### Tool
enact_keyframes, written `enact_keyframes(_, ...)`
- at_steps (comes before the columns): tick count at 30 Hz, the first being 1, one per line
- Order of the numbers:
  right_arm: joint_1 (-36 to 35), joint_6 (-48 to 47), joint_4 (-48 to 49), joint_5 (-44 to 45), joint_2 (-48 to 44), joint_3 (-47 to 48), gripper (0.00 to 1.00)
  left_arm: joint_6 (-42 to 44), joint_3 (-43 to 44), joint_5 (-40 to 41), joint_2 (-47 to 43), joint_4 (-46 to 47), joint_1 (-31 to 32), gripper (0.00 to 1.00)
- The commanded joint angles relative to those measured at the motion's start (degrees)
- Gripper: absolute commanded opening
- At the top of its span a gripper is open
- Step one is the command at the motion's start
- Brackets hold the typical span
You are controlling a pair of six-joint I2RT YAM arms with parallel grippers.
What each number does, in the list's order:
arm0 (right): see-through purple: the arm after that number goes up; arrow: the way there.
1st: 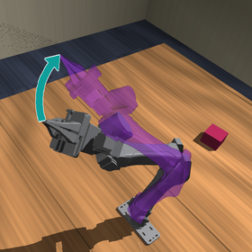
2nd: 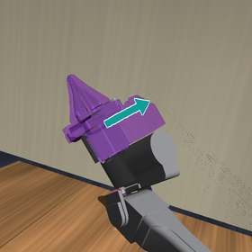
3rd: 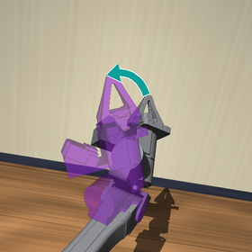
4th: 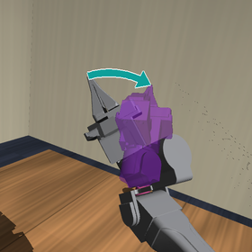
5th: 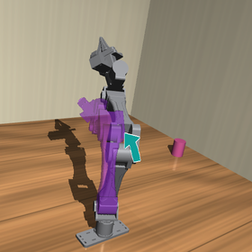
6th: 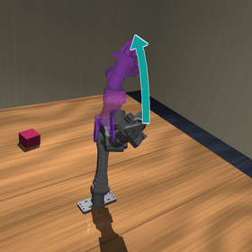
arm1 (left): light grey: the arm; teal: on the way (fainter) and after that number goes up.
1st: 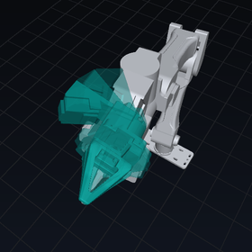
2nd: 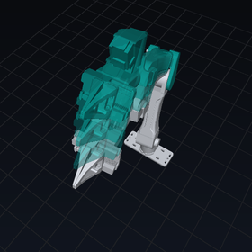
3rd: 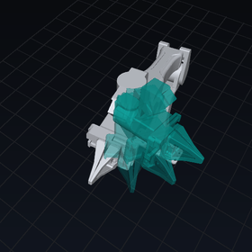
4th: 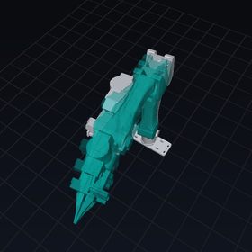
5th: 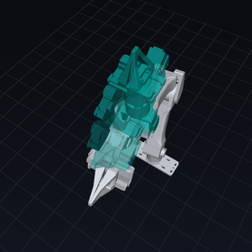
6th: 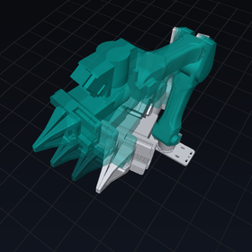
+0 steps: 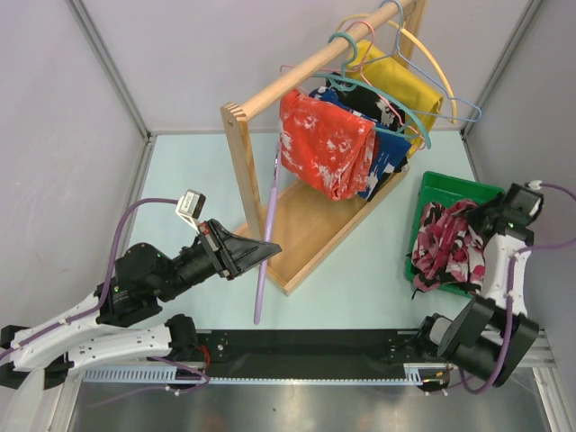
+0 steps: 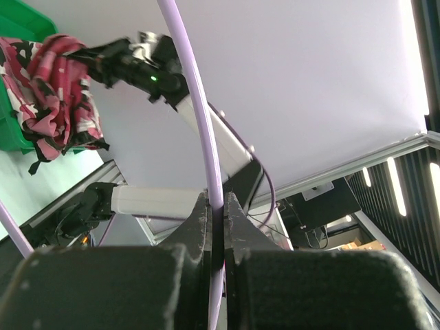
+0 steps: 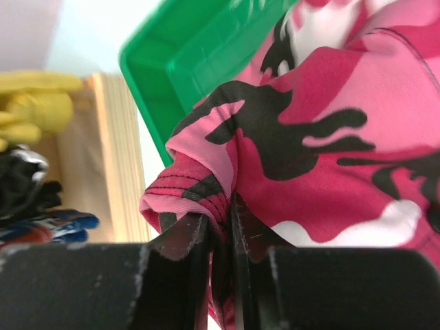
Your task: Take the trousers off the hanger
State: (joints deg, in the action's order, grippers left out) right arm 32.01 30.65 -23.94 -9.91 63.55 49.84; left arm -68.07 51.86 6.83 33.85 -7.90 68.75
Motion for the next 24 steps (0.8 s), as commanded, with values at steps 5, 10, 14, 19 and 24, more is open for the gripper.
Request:
enact_keyframes(5,-4.85,-0.85,3.21,3.75,12.12,7.45,0.15,0.13,0.44,-0.42,-0.80,1.93,-0.11,0.00)
enact_keyframes(10,-5.29,-5.78,-6.09,6.65,11.70,11.50,0.45,0.66,0.96,0.11,-0.10,2.01,-0.20,0.00)
enact_keyframes(14,-6.25,-8.24,-13.83,12.52,6.51,13.78,0.72,1.01,1.23,-0.15,1.22,3.32,-0.20,0.00)
enact_keyframes(19,-12.14,-9.47,-22.62,20.97,-0.43,16.86,0.82,1.36,1.41,-0.68,2.89,5.00,-0.11,0.00)
enact_keyframes(24,-16.01,-9.74,-27.12,22.84,-6.24,19.15,0.83,1.19,1.23,-0.68,4.12,5.88,-0.11,0.00)
